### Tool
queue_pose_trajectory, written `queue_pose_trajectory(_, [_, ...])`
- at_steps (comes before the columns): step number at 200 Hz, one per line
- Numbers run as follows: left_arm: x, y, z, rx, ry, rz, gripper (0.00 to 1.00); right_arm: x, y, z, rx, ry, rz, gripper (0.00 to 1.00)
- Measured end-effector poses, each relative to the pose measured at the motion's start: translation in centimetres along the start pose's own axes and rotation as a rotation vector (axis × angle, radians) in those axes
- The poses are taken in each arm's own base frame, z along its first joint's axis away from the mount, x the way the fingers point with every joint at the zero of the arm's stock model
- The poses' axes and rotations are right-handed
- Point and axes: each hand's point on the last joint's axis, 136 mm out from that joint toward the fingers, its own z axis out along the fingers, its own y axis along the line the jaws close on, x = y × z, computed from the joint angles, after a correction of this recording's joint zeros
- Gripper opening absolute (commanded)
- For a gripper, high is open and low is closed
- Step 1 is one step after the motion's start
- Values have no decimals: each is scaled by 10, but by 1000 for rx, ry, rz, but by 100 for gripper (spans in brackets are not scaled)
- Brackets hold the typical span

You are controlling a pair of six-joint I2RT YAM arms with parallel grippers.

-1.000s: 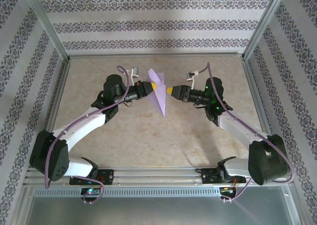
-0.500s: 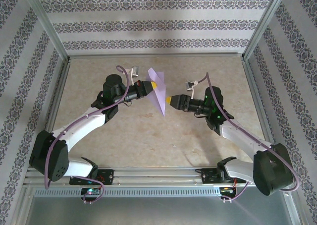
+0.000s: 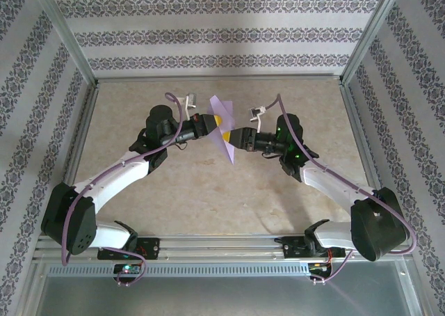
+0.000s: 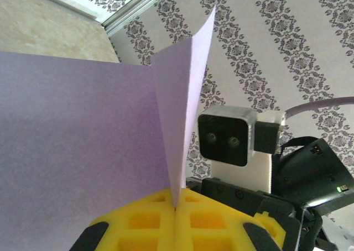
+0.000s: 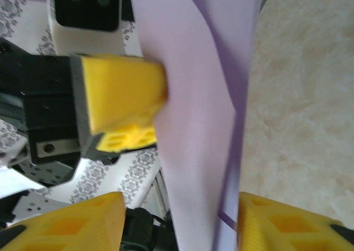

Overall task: Fold a paper plane with a square sheet of paper (fold left side to right side)
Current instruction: Turn over the paper at the center of the table.

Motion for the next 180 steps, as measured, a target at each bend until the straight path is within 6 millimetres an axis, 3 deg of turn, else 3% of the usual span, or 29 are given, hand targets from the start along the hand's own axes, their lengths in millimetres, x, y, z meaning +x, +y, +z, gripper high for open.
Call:
queue_pose_trajectory(31, [-1,-1,0,6,-5,2,5,-5,-2,-3,8,-15,-5,29])
queue_pose_trajectory(72, [-1,0,0,1,-7,14,25,-4,-9,-5,38,-11,-13,8])
queue_pose_trajectory(100, [-1,5,-5,-37,-21,38,41,0,-12,-10,92,0,-27,3])
queue_pose_trajectory(147, [-12,7,-53,-138,-123,92,51,1,-13,-27,287,15,-168,2])
queue_pose_trajectory(180, [-24,10,-97,-256,-242,142,54,17,-24,-30,554,120,-351,2])
